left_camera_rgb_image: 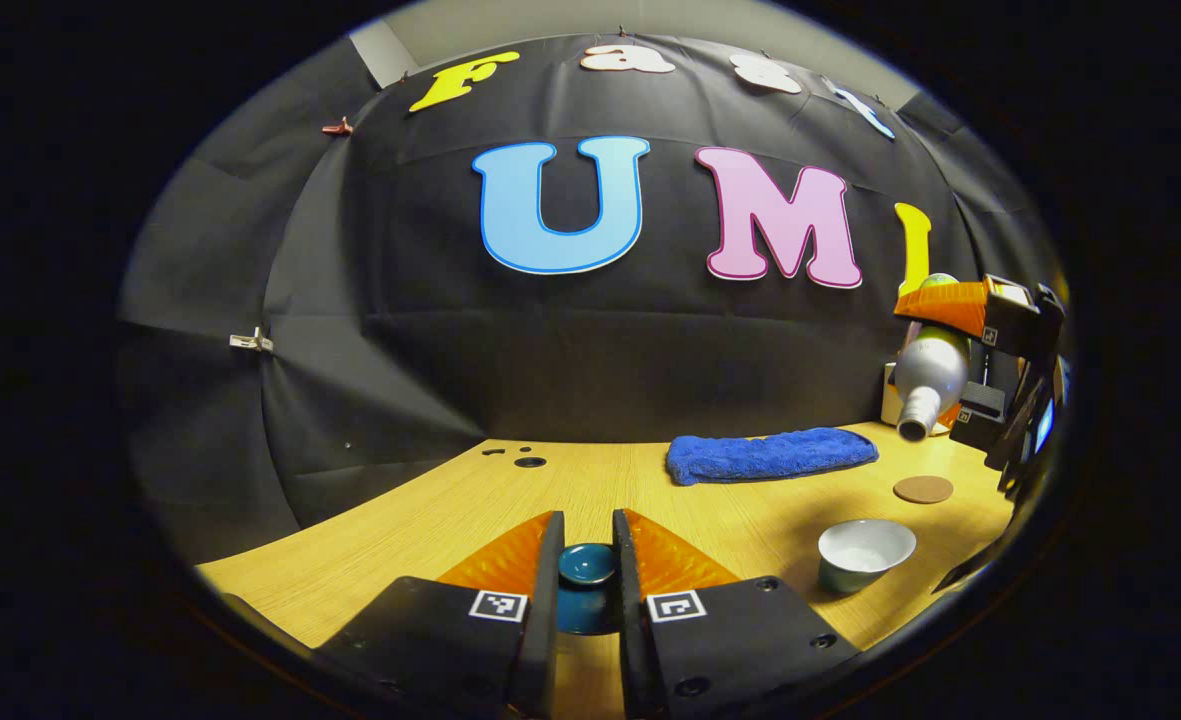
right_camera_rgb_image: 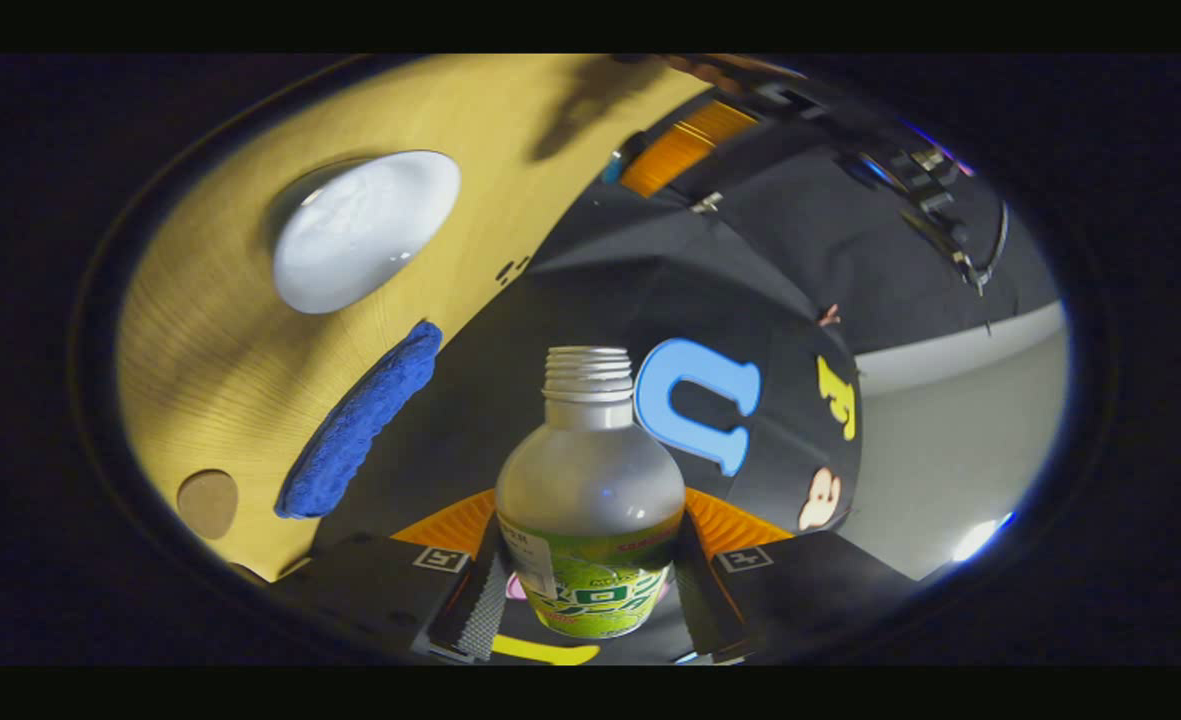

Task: Open the teacup lid with one hand, grasp the water bottle and pour water into the teacup with the other hand; after pouring, place the water bottle on the coaster and then close the teacup lid.

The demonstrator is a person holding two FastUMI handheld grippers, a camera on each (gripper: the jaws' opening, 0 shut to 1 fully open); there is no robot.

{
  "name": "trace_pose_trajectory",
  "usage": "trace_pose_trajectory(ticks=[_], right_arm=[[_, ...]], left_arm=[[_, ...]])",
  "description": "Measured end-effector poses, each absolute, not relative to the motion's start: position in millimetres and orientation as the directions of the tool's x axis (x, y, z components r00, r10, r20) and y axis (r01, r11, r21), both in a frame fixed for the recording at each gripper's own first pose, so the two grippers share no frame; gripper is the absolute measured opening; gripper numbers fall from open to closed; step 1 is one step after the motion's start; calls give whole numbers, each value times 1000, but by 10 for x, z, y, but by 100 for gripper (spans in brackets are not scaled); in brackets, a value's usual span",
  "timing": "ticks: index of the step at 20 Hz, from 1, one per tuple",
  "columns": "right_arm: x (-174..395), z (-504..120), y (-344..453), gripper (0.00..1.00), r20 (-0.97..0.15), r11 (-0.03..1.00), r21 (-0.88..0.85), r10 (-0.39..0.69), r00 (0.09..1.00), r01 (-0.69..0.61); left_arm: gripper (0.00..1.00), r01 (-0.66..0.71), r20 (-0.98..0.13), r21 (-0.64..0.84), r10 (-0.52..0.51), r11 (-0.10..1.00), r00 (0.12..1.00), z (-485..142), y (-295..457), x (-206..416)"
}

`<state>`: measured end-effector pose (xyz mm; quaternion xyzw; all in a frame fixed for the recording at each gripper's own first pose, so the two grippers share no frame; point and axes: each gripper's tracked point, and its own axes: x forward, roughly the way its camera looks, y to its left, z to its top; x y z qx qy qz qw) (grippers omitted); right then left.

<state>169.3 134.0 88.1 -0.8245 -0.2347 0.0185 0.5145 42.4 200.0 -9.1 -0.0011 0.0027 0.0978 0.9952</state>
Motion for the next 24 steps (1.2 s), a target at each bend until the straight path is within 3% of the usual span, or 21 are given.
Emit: trace_pose_trajectory(ticks=[8,14,18,24], right_arm=[[1677,1007,561,74,195,85,-979,123,973,185],[1519,553,31,74,10,508,-861,1,1000,8],[1446,285,-160,75,-91,785,-616,12,996,-66],[1468,210,-110,75,-80,932,-331,131,988,-151]], left_arm=[[29,-197,-6,-2,196,980,980,-91,2006,427],[29,-205,-5,-2,205,979,979,-89,2006,425],[29,-206,-5,-2,206,979,979,-87,2007,421],[29,-206,-5,-2,206,979,979,-89,2011,420]])
